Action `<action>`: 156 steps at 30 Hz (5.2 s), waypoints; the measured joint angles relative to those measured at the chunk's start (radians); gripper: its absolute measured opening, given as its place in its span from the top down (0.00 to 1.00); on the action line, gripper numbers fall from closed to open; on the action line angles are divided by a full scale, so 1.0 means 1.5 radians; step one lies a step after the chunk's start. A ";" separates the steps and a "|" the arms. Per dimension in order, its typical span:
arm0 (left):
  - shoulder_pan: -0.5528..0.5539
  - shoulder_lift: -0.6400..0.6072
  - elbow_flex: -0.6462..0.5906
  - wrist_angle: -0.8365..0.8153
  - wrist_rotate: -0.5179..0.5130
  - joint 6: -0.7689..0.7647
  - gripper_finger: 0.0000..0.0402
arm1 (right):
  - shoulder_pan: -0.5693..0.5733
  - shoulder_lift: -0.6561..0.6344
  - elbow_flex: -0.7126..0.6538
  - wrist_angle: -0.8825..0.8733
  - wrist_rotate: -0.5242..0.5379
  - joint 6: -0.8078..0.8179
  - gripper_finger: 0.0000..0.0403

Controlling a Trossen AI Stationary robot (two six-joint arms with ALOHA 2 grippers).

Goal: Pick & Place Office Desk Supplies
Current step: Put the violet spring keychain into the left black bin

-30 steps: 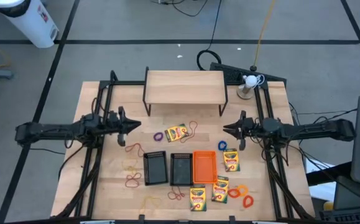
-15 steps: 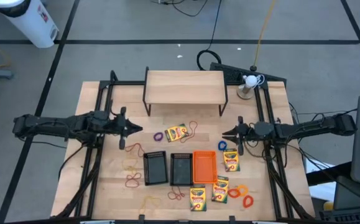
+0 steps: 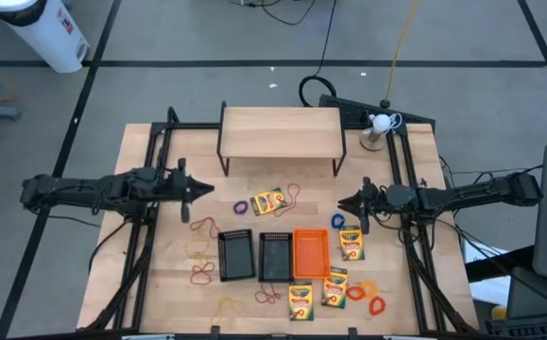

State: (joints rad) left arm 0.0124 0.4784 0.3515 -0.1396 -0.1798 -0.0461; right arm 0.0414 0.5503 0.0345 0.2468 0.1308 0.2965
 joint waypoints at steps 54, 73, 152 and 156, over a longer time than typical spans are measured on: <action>0.059 0.528 0.253 -0.170 0.156 -0.428 0.94 | -0.001 0.000 -0.001 0.049 0.035 -0.204 0.85; 0.066 0.528 0.253 -0.206 0.113 -0.534 0.71 | -0.001 0.001 -0.001 0.037 0.038 -0.206 0.85; 0.016 0.712 0.252 -0.080 0.026 -0.674 0.66 | -0.001 0.009 -0.001 0.021 0.054 -0.201 0.85; 0.017 0.712 0.252 -0.080 0.027 -0.677 0.68 | -0.001 0.009 -0.001 0.021 0.053 -0.201 0.85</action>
State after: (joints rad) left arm 0.0372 1.5471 0.7300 -0.2598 -0.1398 -1.0611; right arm 0.0402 0.5636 0.0334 0.2784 0.2096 -0.0044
